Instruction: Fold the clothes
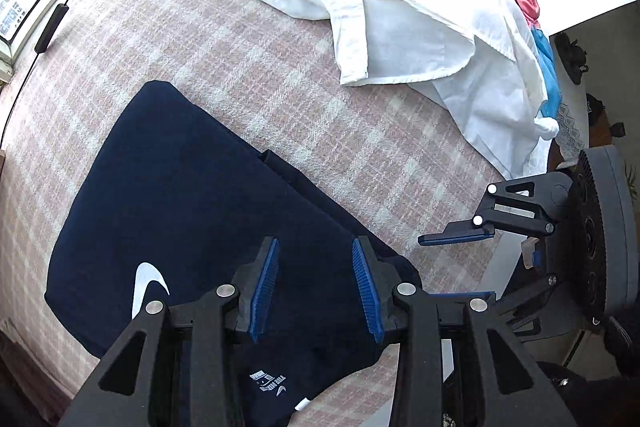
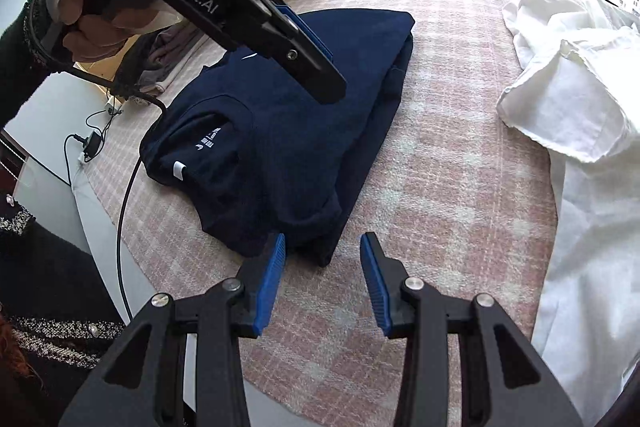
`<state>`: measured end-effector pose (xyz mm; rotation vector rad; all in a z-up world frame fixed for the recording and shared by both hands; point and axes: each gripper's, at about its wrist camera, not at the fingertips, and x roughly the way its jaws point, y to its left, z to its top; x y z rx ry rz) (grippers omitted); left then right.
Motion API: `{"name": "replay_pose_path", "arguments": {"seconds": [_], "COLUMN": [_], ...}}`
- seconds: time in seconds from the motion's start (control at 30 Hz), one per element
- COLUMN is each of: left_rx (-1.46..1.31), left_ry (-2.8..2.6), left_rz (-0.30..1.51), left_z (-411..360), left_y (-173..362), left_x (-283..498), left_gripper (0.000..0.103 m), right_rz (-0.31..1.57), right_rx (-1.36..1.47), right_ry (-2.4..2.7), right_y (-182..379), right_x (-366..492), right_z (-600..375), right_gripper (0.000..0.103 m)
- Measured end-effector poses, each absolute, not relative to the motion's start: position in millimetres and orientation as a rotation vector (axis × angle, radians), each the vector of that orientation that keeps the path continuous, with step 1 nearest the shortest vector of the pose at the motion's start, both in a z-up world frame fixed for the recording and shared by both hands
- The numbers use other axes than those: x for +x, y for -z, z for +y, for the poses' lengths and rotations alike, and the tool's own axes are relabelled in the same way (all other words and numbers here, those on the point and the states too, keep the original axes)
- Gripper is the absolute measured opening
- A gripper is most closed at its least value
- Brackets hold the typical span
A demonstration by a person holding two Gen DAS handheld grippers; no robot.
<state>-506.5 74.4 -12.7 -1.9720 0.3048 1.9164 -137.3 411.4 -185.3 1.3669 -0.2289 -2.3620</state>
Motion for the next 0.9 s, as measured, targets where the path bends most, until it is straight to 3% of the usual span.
{"name": "replay_pose_path", "arguments": {"seconds": [0.3, 0.4, 0.9], "left_rx": [-2.196, -2.143, -2.054], "left_ry": [-1.841, -1.835, -1.849], "left_rz": [0.363, 0.389, 0.333], "left_z": [86.0, 85.8, 49.2], "left_y": [46.8, 40.6, 3.2], "left_x": [-522.5, -515.0, -480.5], "left_gripper": [0.035, 0.003, 0.003], "right_rz": [-0.181, -0.163, 0.006], "right_rx": [1.307, 1.286, 1.165], "right_ry": [2.339, 2.327, 2.188], "right_y": [181.3, 181.8, 180.7], "right_x": [-140.2, -136.9, -148.2], "right_z": [413.7, 415.3, 405.8], "right_gripper": [0.040, 0.040, 0.040]}}
